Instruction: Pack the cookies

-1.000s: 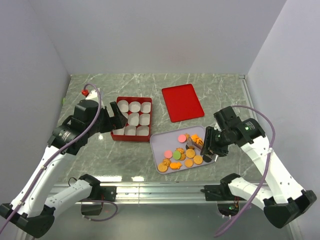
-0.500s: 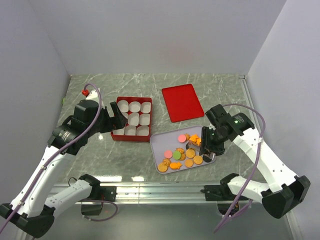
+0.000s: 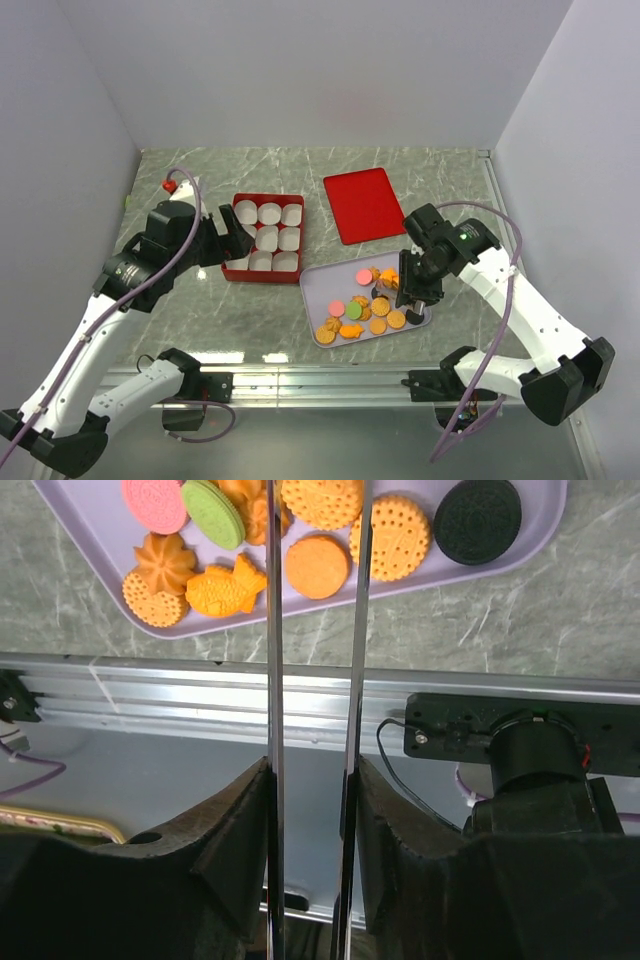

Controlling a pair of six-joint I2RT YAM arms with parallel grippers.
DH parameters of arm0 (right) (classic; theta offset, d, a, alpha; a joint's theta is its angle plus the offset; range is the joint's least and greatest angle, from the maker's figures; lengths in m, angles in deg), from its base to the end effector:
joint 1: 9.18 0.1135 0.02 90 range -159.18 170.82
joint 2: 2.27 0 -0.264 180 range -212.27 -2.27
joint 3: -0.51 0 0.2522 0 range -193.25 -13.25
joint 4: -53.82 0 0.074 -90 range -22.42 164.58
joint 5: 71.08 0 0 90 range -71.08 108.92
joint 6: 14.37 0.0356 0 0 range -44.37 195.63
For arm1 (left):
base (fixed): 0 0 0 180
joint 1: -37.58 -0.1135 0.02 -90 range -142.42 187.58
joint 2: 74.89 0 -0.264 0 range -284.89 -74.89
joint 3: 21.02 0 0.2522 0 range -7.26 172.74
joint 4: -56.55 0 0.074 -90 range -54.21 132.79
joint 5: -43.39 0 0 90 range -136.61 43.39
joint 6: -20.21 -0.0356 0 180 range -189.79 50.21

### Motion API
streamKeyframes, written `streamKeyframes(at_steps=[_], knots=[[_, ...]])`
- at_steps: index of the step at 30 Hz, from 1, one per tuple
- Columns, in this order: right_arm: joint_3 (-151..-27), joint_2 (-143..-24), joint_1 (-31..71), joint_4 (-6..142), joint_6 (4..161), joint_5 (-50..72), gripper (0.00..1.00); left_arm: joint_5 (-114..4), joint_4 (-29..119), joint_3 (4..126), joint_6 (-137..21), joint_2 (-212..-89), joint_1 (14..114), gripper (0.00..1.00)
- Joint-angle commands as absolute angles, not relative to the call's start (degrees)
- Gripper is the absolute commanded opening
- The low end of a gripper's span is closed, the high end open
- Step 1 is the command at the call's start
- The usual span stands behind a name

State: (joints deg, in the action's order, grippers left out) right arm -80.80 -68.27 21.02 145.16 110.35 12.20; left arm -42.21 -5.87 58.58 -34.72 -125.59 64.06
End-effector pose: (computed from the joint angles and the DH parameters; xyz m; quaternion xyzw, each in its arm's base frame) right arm 0.1554 0.0953 0.3151 0.0320 0.9904 0.1142 0.0712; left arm 0.1488 -0.0711 0.3792 -0.0840 0.8765 -0.2129 0.4235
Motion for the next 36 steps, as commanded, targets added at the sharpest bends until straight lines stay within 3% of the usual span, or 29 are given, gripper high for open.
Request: streamKeyframes(at_steps=[1, 8, 18, 31, 36], knots=[[-84.1, -68.5, 21.7, 147.9, 110.7, 14.2, 0.38, -41.4, -4.2, 58.6, -36.0, -124.1, 64.5, 0.97], [-91.3, -70.4, 21.7, 150.3, 110.3, 16.8, 0.38, -41.1, -5.0, 58.6, -36.2, -123.7, 65.1, 0.97], [-109.0, -79.3, 22.5, 145.9, 110.7, 10.6, 0.36, -42.8, -4.8, 59.3, -35.3, -124.0, 66.5, 0.96], [-144.4, -111.4, 29.6, 145.5, 110.8, 7.3, 0.35, -41.3, -8.7, 66.5, -35.3, -125.5, 66.6, 0.99], [-151.8, -121.0, 29.6, 144.9, 110.8, 6.4, 0.34, -42.1, -12.1, 70.5, -34.0, -126.0, 66.6, 0.98]])
